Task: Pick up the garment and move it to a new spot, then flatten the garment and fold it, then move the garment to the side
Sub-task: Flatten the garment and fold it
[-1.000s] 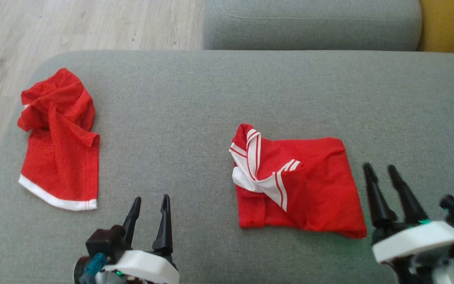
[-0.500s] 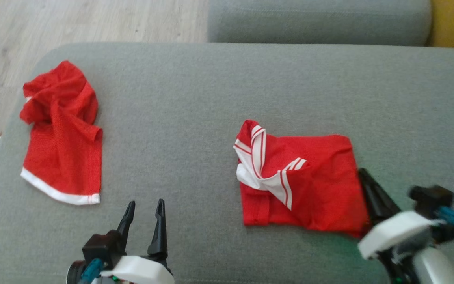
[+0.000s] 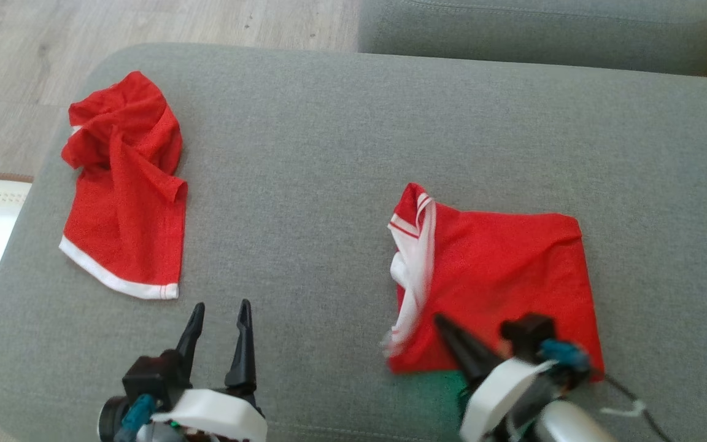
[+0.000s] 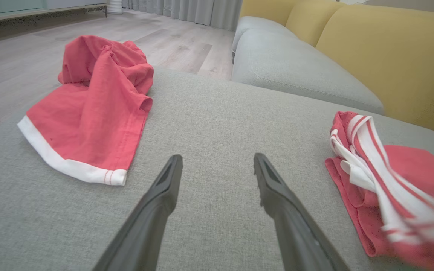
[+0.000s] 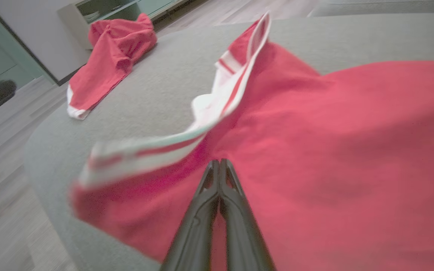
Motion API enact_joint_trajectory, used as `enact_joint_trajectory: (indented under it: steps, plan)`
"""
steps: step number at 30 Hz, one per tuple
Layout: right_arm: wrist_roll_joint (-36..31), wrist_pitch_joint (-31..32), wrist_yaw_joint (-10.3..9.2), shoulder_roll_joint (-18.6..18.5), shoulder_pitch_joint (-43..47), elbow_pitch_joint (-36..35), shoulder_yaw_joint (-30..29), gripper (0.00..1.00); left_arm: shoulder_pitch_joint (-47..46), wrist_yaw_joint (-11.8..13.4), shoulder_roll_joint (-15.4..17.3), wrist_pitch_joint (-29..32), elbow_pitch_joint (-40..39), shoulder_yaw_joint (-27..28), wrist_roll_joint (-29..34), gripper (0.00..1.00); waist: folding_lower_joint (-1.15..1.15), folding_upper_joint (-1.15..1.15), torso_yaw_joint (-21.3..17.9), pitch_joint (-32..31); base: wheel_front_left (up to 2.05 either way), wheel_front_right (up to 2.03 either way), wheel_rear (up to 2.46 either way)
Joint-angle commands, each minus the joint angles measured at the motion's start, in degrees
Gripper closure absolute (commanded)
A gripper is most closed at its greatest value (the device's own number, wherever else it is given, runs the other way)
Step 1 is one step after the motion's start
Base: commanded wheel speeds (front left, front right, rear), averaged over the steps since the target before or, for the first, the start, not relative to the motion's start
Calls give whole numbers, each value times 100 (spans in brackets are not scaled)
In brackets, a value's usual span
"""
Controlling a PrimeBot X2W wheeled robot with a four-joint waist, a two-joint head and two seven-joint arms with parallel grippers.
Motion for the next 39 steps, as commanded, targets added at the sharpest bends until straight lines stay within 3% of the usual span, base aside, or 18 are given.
enact_joint_trajectory:
  steps: [1,7,12,19,20,24,25,27,28,39]
  plan:
    - [78,9,-4,17,-205,-178,299,100,-211,11,-29,-70,-207,223,29,0,0,0,11,-6,0,0,0]
    - [259,175,-4,-63,-307,-280,844,100,-197,28,-29,-70,-220,237,-6,0,0,0,6,-11,0,0,0]
    - [359,17,-4,-127,-378,-573,628,100,-162,53,-29,-70,-243,262,-34,0,0,0,-42,-41,0,0,0]
    - [26,-280,-4,-270,-72,-1118,-484,100,-102,67,-29,-70,-281,297,-19,0,0,0,-138,-160,0,0,0]
    - [-91,-459,-4,-246,254,-1298,-1105,100,-57,41,-29,-70,-288,316,5,0,0,0,-167,-249,0,0,0]
    - [-335,-735,-4,-246,709,-1425,-1846,100,47,-31,-29,-70,-275,411,90,0,0,0,-254,-351,0,0,0]
    - [-391,-801,-4,-246,812,-1440,-1990,79,87,-61,-29,-70,-260,438,124,0,0,0,-278,-383,0,0,0]
    - [-508,-917,-4,-254,1012,-1442,-2264,5,172,-142,-29,-70,-218,491,208,0,0,0,-314,-469,0,0,0]
    - [-538,-957,-4,-252,1107,-1440,-2356,0,216,-185,-29,-70,-204,527,238,0,0,0,-331,-497,0,0,0]
    - [-638,-1183,-4,-179,1668,-1243,-2991,0,456,-517,-29,-70,-262,959,526,0,0,0,-430,-708,0,0,0]
